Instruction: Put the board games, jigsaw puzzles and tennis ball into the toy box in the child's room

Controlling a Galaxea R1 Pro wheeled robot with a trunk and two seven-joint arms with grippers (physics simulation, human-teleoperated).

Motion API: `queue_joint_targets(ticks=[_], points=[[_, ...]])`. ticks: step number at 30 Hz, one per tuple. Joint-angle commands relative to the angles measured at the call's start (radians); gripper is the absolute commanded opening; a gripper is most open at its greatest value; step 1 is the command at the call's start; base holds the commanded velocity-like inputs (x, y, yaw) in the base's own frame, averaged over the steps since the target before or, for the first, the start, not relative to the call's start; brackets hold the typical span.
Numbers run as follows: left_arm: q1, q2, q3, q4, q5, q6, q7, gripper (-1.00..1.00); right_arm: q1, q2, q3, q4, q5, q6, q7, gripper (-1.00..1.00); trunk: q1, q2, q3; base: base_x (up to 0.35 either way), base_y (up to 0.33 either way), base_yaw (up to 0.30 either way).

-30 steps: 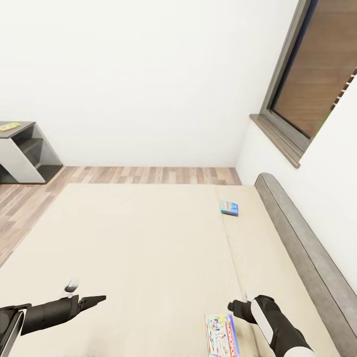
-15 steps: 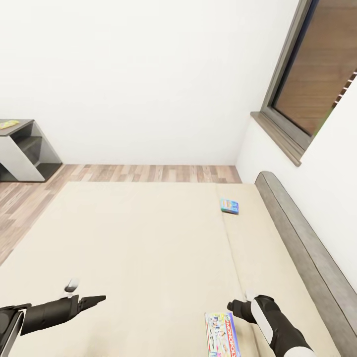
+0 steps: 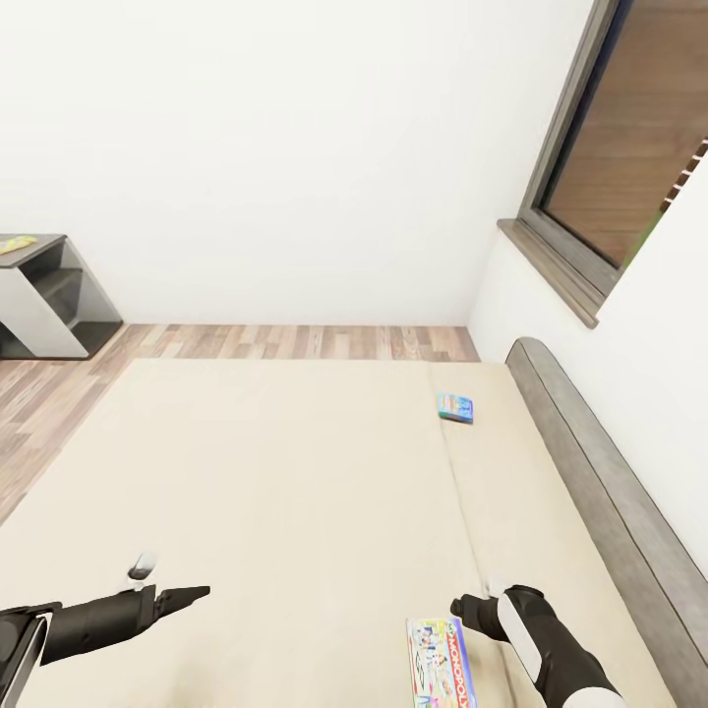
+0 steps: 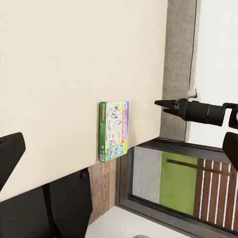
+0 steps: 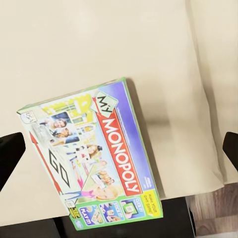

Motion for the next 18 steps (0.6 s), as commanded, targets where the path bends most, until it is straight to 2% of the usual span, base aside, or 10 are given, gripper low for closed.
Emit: queue_joint_targets(ticks=[1, 18], points=[[-0.001, 0.0, 0.0, 0.0, 0.0, 0.01, -0.004, 1.0, 0.0, 0.0, 0.0, -0.002, -0.011, 0.004, -0.009, 1.0, 0.001, -0.002, -0.002, 0.0, 0.0, 0.0], [-0.001, -0.001, 0.001, 0.0, 0.0, 0.01, -0.002, 1.0, 0.0, 0.0, 0.0, -0.002, -0.011, 0.005, -0.009, 1.0, 0.001, -0.002, -0.014, 0.0, 0.0, 0.0]])
